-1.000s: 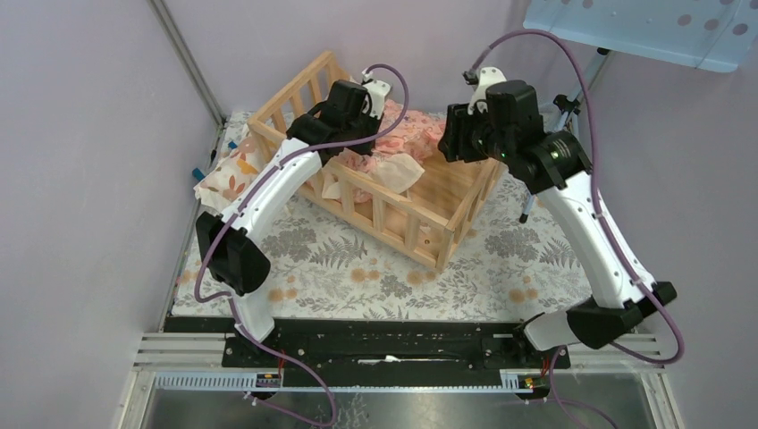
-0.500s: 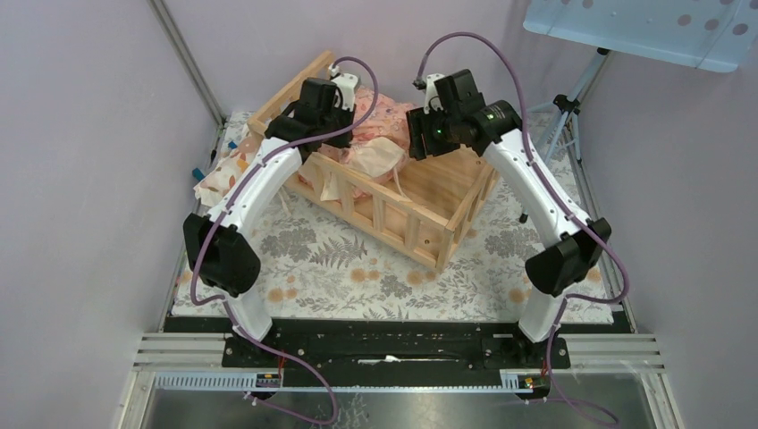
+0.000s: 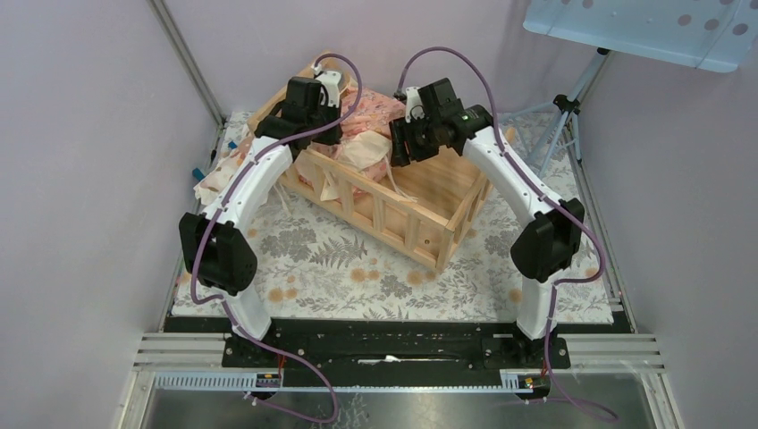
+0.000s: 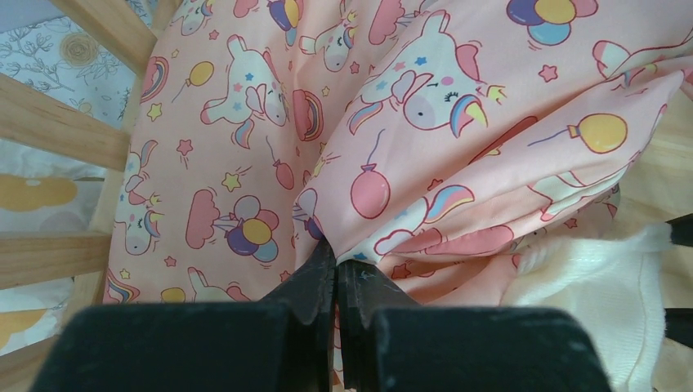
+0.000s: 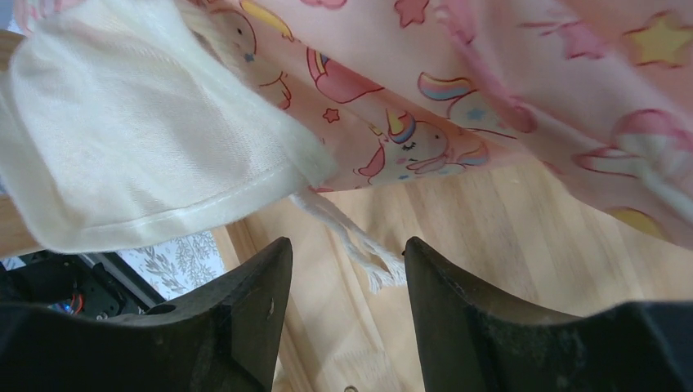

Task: Set up the pet bed
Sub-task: Cross the ropes on the bed frame.

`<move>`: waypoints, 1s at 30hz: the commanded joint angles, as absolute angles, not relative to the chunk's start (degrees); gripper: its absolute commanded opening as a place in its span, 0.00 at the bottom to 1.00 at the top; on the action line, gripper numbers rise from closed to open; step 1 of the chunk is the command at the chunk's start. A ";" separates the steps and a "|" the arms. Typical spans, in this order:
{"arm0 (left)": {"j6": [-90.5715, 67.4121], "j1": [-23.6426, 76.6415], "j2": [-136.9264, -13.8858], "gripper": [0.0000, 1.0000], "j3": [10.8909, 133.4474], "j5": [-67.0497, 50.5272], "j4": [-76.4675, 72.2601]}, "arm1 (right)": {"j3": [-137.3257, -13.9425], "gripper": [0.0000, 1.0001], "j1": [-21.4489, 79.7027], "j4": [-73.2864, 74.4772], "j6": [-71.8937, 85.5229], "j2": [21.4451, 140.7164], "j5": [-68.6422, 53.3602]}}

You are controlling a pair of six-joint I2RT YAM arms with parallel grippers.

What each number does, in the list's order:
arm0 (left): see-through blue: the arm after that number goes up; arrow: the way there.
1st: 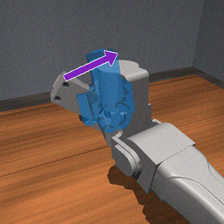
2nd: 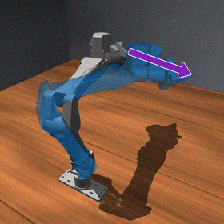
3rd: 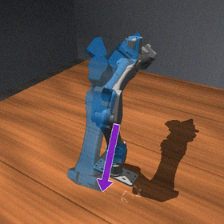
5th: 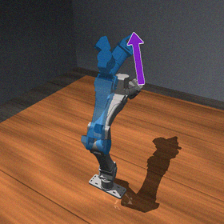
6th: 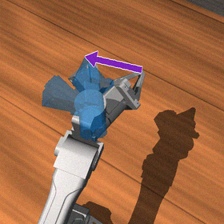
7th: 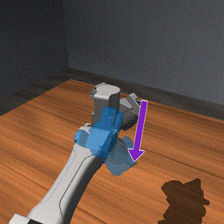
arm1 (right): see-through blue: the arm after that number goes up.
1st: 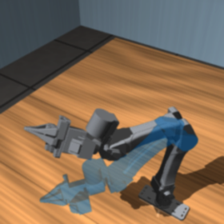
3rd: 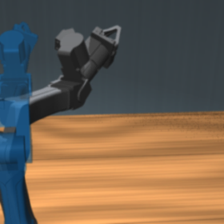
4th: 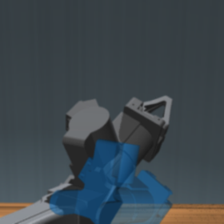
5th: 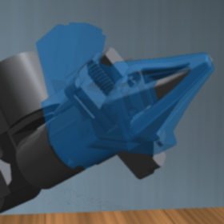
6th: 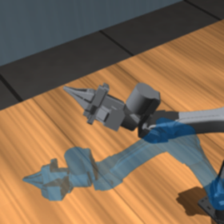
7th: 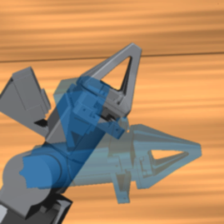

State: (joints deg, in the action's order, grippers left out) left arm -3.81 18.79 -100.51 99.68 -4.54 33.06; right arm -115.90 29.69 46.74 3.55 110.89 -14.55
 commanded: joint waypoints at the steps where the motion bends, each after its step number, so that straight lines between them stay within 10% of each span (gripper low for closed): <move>1: -4.56 17.59 -98.13 0.00 99.76 -5.57 29.53 | -109.58 0.60 29.45 36.69 3.33 109.08 -20.07; 17: -5.18 17.49 -99.23 0.00 99.49 -7.12 29.53 | -102.19 0.53 29.48 23.10 7.78 111.82 -24.13; 30: -6.04 17.49 -99.10 0.00 98.51 -10.66 27.94 | -102.92 0.09 29.47 28.21 8.80 106.54 -18.23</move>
